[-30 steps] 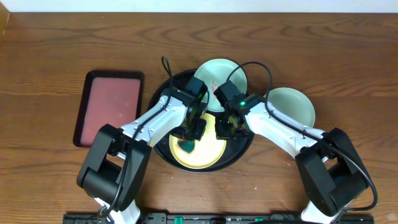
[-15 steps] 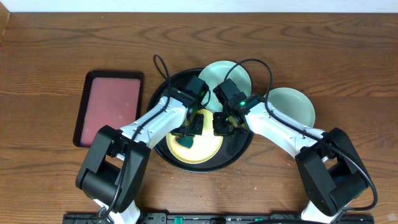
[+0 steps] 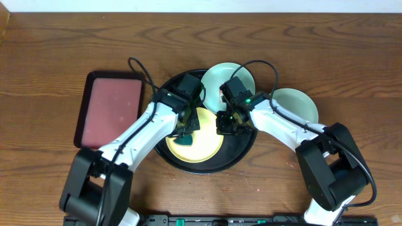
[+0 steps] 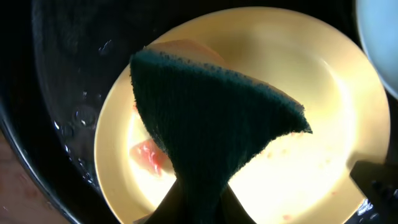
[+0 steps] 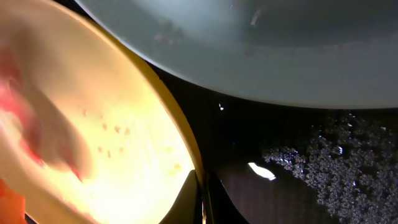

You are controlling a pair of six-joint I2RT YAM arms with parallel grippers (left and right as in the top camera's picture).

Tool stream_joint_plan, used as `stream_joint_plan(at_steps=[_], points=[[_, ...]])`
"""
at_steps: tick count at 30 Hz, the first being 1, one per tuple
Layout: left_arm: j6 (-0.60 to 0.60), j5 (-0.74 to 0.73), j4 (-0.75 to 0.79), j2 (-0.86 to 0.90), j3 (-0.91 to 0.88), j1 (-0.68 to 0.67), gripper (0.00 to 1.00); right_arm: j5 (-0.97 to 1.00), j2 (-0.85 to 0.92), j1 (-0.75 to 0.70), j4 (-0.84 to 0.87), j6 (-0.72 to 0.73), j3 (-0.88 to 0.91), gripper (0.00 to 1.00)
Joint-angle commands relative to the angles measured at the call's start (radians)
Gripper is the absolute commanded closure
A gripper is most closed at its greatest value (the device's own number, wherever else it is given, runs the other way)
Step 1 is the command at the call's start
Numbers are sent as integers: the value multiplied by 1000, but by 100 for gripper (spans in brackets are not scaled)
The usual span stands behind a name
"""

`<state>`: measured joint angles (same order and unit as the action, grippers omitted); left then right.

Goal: Clean dirty plates on tray and stack at the side
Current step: 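Scrub the yellow plate with the sponge in the left gripper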

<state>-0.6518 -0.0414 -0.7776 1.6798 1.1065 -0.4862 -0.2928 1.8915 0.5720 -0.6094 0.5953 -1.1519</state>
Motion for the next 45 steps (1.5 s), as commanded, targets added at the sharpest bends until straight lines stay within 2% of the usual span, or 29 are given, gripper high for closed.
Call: stream_joint_plan(at_steps=[1, 5, 9, 12, 16, 18, 21, 25, 29, 30, 32, 36, 38, 42, 45], points=[[-144, 24, 3, 16, -34, -5, 93, 3, 19, -9, -3, 9, -18, 99], [-143, 45, 36, 50, -73, -27, 93, 2, 19, -10, -3, 9, -18, 99], [-53, 79, 116, 91, -100, -44, 93, -4, 19, -10, -1, 2, -18, 99], [-31, 74, 149, 119, -104, -49, 93, -4, 19, -10, -2, 2, -18, 99], [164, -6, 212, 127, -104, -54, 92, -5, 19, -10, -2, 2, -18, 99], [293, -91, 246, 127, -104, -54, 92, -5, 19, -10, -2, 2, -18, 99], [416, -201, 283, 127, -104, -53, 93, -5, 19, -10, -3, 2, -18, 99], [521, -288, 313, 127, -100, -54, 93, -5, 19, -10, -3, 2, -18, 99], [528, -287, 313, 126, -98, -53, 93, -5, 19, -10, -3, 2, -18, 99], [526, -281, 313, 126, -98, -52, 93, -5, 19, -10, -3, 2, -18, 99], [429, -172, 307, 126, -98, -48, 93, -5, 19, -10, -3, 2, -18, 99], [-16, 259, 191, 126, -98, -46, 92, -5, 19, -10, -3, 2, -18, 99], [-158, 380, 142, 126, -98, -46, 93, -8, 19, -10, -3, 2, -18, 99], [-201, 420, 135, 126, -98, -46, 93, -8, 19, -10, -3, 2, -18, 99], [-167, 378, 132, 125, -98, -48, 92, -8, 19, -10, -3, 2, -18, 99]])
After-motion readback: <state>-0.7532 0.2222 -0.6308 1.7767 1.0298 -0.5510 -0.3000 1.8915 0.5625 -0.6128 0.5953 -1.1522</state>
